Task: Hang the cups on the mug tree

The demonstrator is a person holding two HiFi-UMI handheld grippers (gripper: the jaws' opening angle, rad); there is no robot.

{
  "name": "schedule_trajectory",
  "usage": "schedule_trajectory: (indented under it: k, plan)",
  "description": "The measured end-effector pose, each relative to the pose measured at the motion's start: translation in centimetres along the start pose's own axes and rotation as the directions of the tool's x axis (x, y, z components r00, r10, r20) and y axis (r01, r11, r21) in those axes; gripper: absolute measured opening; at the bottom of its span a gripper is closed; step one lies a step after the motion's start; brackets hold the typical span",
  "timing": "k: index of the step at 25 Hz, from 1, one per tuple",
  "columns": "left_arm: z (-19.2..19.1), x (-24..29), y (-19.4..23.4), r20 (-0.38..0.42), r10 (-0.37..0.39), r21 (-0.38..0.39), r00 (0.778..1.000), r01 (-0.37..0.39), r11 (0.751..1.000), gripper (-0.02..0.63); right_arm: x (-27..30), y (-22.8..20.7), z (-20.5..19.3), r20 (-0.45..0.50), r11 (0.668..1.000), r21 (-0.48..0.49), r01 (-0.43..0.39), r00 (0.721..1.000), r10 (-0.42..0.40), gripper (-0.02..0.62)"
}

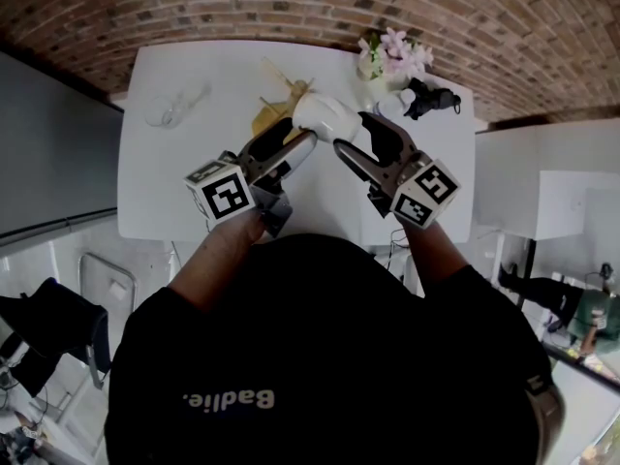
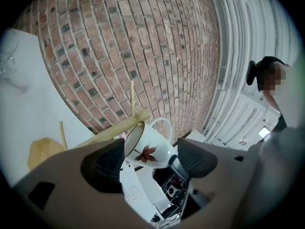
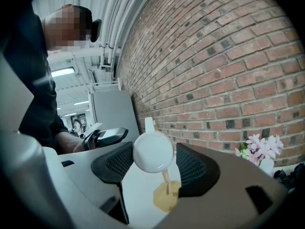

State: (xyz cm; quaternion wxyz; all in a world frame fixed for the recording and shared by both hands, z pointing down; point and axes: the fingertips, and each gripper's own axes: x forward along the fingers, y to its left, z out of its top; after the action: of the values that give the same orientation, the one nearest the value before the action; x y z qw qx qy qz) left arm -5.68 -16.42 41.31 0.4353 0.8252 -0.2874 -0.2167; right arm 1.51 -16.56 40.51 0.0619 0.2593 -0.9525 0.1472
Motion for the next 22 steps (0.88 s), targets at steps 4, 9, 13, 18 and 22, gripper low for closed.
schedule_trajectory:
  k: [4, 9, 13, 18, 22]
  plan:
    - [0.1, -0.3, 0.0, 0.002, 0.000, 0.001, 1.000, 0.000, 1.000, 0.336, -0.1, 0.0, 0.0, 0.005, 1.000, 0.001, 0.012, 1.000, -0.012, 0.291]
    - [0.0, -0.6, -0.1, -0.015, 0.024, 0.006, 1.000, -0.024, 1.000, 0.336, -0.3, 0.0, 0.0, 0.013, 1.000, 0.009, 0.020, 1.000, -0.020, 0.293]
    - [0.0, -0.8, -0.1, -0.018, 0.027, 0.005, 0.999, -0.027, 1.000, 0.336, -0.6, 0.1, 0.0, 0.020, 1.000, 0.011, 0.029, 0.999, -0.030, 0.293]
    - [0.1, -1.2, -0.4, -0.020, 0.024, 0.015, 1.000, -0.024, 1.000, 0.336, -1.0, 0.2, 0.3, 0.032, 0.999, 0.010, 0.043, 0.999, -0.044, 0.293]
    - [0.1, -1.6, -0.7, -0.012, 0.000, 0.029, 1.000, 0.000, 1.000, 0.336, -1.6, 0.2, 0.7, 0.045, 0.998, 0.002, 0.057, 0.997, -0.057, 0.293]
